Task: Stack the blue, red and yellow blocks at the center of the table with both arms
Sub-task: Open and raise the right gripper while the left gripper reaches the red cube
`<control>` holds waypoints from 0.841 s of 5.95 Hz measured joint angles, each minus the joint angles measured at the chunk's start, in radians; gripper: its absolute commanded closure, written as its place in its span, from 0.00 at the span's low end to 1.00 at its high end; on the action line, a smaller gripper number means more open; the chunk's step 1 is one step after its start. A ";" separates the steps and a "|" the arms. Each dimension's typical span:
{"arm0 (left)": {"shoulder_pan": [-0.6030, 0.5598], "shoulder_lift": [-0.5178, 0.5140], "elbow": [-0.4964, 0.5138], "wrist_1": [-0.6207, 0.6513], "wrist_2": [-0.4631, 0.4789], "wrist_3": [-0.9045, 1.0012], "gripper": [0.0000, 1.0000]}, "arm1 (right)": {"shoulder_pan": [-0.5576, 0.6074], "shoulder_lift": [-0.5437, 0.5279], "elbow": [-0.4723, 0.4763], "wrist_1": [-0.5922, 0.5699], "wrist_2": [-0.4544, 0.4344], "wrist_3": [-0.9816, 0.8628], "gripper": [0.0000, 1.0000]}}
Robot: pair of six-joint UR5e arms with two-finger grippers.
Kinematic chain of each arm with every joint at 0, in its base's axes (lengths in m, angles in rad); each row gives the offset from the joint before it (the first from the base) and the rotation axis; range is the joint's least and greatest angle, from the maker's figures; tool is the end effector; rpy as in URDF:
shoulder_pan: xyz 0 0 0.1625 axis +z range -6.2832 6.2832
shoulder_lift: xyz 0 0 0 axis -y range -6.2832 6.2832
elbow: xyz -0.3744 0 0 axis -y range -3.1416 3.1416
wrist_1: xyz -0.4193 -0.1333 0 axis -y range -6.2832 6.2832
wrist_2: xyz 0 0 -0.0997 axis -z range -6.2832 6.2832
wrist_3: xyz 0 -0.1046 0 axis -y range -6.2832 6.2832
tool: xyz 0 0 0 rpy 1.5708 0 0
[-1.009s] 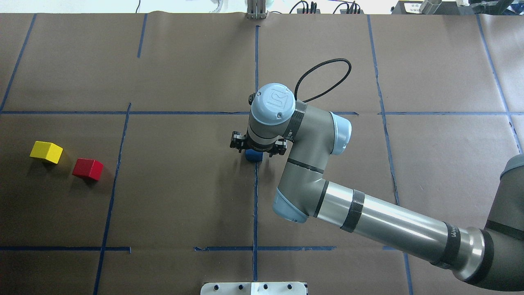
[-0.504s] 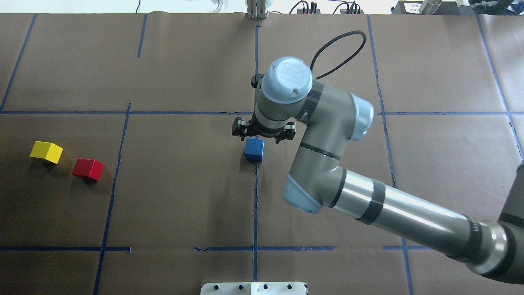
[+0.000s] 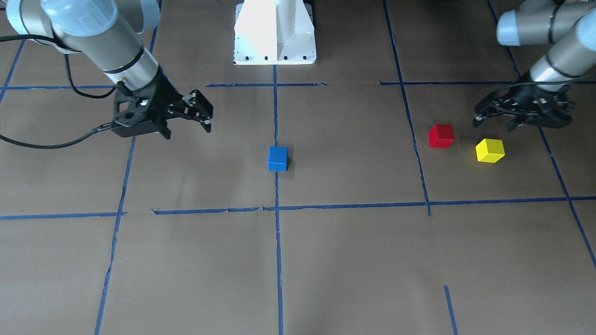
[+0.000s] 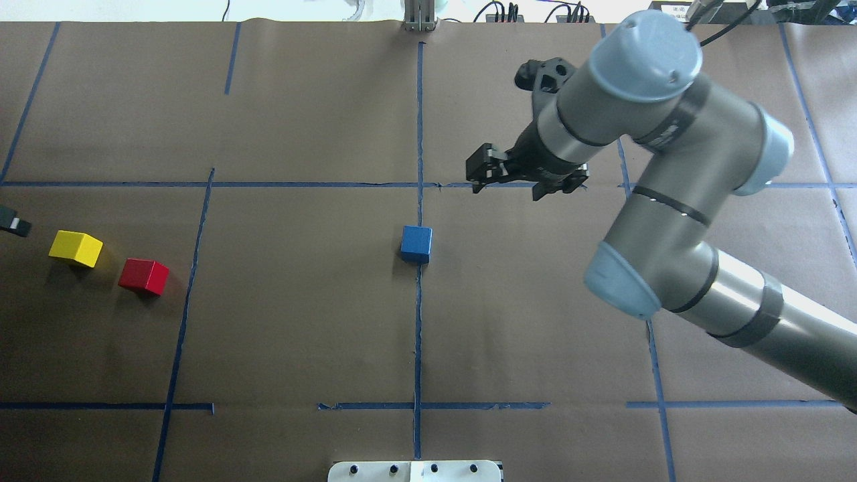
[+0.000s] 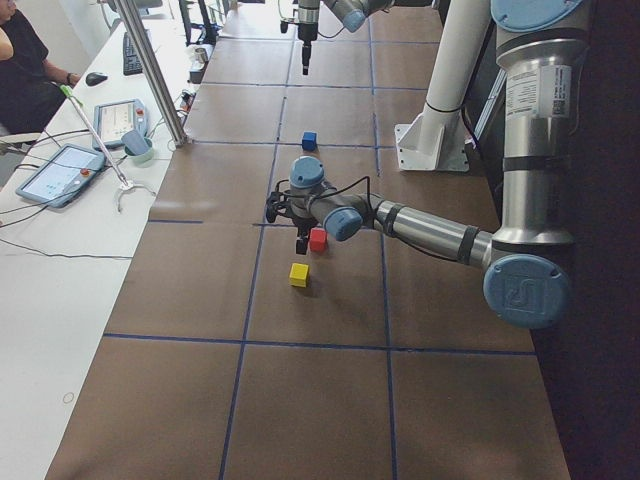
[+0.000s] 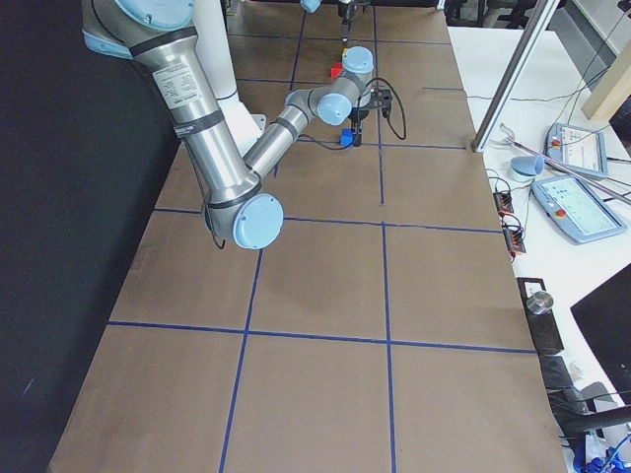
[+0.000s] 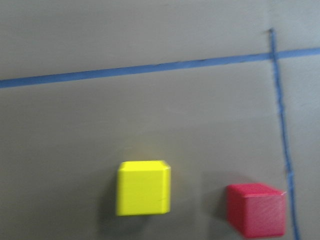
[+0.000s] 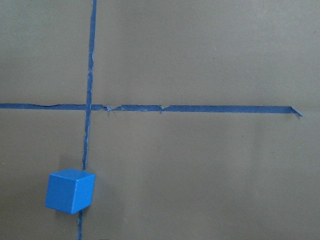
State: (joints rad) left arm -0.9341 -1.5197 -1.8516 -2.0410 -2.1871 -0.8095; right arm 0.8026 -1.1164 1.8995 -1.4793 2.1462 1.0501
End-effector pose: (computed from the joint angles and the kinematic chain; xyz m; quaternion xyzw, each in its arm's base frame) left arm 0.2508 -0.4617 0.4420 0.0564 0.4298 0.0264 0.9008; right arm -0.3570 -0.4794 0.1829 0.0467 -0.4783 0.0031 0.8769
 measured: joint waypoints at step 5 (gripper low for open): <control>0.199 -0.048 0.060 -0.009 0.119 -0.130 0.44 | 0.005 -0.021 -0.013 0.003 -0.009 -0.036 0.00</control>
State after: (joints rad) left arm -0.7354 -1.5680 -1.7920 -2.0498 -2.0678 -0.9393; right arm 0.8075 -1.1376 1.8869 -1.4760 2.1368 1.0140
